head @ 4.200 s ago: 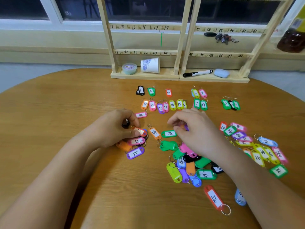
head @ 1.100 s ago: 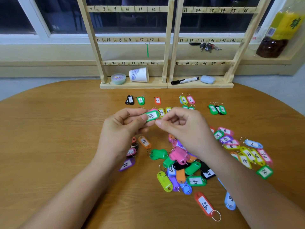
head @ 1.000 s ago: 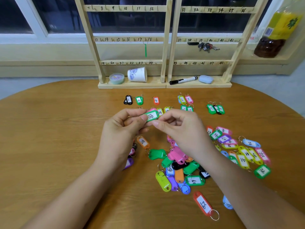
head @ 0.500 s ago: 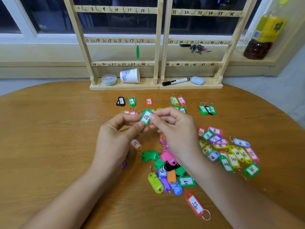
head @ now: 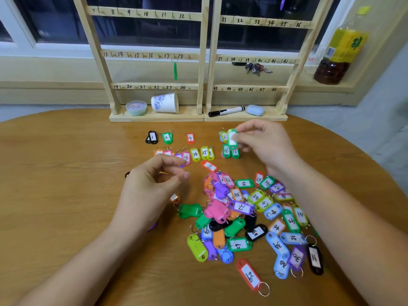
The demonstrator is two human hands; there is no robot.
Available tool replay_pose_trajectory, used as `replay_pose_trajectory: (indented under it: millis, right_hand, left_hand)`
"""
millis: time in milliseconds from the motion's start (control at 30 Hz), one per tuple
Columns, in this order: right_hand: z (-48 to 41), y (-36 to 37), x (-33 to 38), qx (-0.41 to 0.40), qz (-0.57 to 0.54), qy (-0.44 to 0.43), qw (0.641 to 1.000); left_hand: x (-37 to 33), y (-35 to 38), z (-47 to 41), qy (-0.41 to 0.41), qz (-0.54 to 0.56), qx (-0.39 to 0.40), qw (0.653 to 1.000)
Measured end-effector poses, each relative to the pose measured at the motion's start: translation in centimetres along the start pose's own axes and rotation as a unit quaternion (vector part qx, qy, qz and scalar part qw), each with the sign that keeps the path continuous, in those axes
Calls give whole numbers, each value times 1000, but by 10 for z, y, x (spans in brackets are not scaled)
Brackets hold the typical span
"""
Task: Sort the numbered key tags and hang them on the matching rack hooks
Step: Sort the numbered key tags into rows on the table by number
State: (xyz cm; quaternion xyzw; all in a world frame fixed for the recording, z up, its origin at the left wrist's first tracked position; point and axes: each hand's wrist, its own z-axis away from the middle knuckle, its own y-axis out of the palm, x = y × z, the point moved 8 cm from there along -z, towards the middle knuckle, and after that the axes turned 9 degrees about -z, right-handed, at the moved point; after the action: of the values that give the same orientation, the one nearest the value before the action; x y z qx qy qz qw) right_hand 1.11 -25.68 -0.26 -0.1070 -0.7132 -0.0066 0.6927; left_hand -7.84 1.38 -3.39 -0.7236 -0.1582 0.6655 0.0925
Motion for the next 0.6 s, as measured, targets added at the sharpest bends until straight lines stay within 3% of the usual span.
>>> replay_pose_trajectory:
  millis: [200, 333, 600]
  right_hand:
    - [-47, -46, -22, -34, 212, 25, 976]
    - [-53, -38, -29, 12, 296, 37, 955]
    - [-51, -31, -31, 12, 405, -41, 913]
  left_hand:
    - [3, 3, -3, 11, -67, 15, 998]
    - [6, 7, -2, 21, -112, 37, 993]
    - [4, 11, -1, 65, -214, 54, 973]
